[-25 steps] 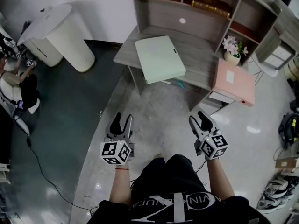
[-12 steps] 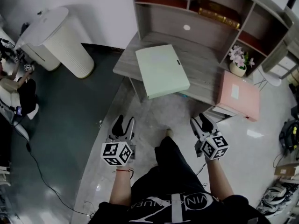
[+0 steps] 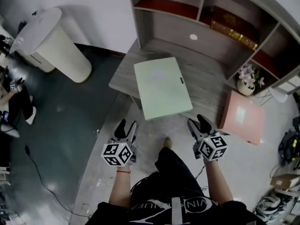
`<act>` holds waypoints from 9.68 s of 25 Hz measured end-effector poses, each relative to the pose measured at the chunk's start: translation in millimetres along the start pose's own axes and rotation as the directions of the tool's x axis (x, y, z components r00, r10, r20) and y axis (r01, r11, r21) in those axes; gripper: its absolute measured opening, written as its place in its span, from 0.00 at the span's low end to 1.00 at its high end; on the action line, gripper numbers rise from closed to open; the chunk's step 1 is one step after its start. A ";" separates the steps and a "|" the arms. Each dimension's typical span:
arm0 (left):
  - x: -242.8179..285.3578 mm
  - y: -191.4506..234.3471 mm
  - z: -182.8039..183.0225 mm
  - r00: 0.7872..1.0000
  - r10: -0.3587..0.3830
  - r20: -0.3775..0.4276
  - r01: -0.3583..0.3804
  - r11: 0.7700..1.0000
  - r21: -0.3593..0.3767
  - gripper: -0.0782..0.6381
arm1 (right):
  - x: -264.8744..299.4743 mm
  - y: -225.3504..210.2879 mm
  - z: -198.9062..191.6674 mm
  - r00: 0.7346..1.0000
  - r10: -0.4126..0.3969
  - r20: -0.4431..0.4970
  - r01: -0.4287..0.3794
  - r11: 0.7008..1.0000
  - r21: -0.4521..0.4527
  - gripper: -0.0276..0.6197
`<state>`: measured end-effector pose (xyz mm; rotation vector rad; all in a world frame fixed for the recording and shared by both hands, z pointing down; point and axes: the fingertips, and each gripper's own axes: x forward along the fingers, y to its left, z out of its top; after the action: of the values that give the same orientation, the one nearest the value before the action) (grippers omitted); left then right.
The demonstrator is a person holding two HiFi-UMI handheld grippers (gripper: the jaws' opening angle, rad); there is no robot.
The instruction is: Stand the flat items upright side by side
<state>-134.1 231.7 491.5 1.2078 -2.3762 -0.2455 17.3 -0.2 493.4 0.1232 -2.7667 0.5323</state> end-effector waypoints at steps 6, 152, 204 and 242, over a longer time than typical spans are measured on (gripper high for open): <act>60.9 8.0 -24.2 0.991 -0.082 -0.107 0.066 0.987 -0.147 0.50 | 47.2 -33.7 3.0 0.997 0.006 -0.078 -0.004 1.000 0.023 0.40; 351.4 92.0 190.7 0.994 -0.104 -0.028 0.104 0.872 0.479 0.55 | 499.0 -65.5 196.7 0.997 0.045 0.068 -0.062 0.959 0.275 0.03; 305.6 -63.7 85.5 0.936 -0.310 -0.169 0.352 0.782 0.514 0.56 | 174.5 -122.1 127.4 0.949 -0.199 0.245 0.115 0.940 0.320 0.35; 213.5 -420.5 -139.2 0.508 -0.703 -0.498 0.860 0.381 0.339 0.56 | -311.8 -213.9 -59.6 0.473 -0.846 0.244 0.573 0.507 0.644 0.36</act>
<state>125.3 -184.0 532.0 2.4572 -1.4248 0.3600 360.2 -168.7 518.4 1.7881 -2.5497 1.0200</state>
